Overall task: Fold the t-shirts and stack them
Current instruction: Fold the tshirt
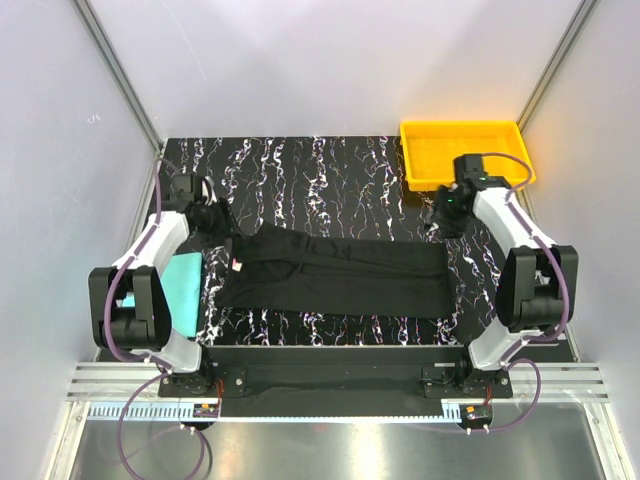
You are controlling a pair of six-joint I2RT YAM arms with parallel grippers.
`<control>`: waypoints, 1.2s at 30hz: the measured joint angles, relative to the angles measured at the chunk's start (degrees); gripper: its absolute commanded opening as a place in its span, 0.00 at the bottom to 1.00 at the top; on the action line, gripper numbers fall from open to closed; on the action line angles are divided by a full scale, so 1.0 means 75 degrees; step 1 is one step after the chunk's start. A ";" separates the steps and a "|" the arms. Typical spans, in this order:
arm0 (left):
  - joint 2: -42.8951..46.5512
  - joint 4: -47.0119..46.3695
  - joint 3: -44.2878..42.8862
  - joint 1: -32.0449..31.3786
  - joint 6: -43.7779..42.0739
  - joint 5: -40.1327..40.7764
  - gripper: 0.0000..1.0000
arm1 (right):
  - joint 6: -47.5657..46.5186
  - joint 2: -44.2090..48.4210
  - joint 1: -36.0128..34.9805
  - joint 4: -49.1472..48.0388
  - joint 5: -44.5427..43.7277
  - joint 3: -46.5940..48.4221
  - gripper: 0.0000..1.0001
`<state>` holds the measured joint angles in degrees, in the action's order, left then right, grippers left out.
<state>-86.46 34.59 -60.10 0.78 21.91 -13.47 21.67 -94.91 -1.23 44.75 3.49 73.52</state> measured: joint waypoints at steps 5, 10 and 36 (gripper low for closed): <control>-0.0729 -0.0265 -0.0536 0.0003 -0.0163 -0.0629 0.61 | 0.0160 -0.0842 -0.1195 -0.0481 0.1370 0.0440 0.56; -0.1311 -0.0230 -0.0571 0.0006 -0.0303 -0.1110 0.63 | 0.0647 -0.2180 -0.2623 -0.1221 0.2696 0.1180 0.55; -0.2189 -0.0297 -0.0854 0.0006 -0.0565 -0.1920 0.43 | 0.1947 -0.4750 -0.4077 -0.2602 0.4878 0.3305 0.56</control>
<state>-102.87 32.36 -66.50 0.82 17.67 -27.88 36.27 -130.54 -31.81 25.23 40.07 98.30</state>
